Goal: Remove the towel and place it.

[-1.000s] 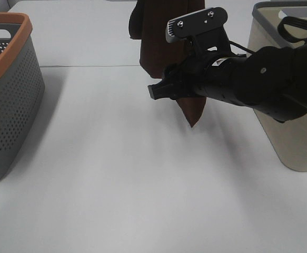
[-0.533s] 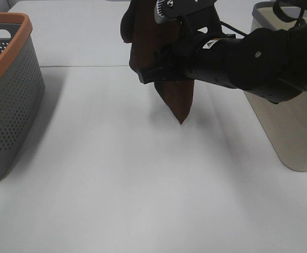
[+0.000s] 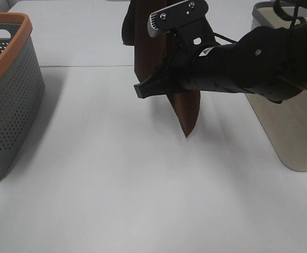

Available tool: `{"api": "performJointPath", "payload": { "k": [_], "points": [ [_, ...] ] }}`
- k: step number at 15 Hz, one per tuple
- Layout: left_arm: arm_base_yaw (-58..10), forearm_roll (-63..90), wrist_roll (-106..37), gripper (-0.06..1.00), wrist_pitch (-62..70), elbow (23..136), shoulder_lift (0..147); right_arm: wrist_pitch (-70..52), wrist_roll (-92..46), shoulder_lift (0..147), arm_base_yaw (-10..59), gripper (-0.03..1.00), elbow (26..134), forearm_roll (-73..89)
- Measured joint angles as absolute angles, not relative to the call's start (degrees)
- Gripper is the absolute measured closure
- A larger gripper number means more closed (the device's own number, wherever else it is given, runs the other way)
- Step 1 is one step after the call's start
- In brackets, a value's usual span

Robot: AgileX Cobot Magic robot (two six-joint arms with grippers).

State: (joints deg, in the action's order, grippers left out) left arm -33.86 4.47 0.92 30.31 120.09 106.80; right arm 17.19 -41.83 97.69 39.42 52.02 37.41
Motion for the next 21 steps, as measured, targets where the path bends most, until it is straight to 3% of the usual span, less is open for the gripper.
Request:
{"api": "performJointPath", "payload": {
  "k": [3, 7, 13, 17, 21],
  "points": [
    [-30.8, -3.7, 7.4, 0.94, 35.4, 120.1, 106.8, 9.6, -48.8, 94.4, 39.4, 0.97, 52.4, 37.6],
    [-28.0, -5.3, 9.3, 0.94, 47.8, 120.1, 106.8, -7.9, -48.2, 94.1, 38.3, 0.97, 58.5, 38.0],
    [-28.0, -7.6, 9.3, 0.94, 64.3, 120.1, 109.5, -32.1, -27.7, 94.1, 24.3, 0.97, 72.5, 27.3],
    [-28.0, -8.1, 6.8, 0.94, 68.9, 120.1, 112.9, -31.6, -5.6, 95.4, 23.6, 0.97, 82.8, -1.4],
    [-28.0, -18.2, 6.6, 0.94, 58.0, 120.1, 115.5, -22.2, 2.8, 99.2, 23.6, 0.97, 85.9, -14.2]
  ]
}}
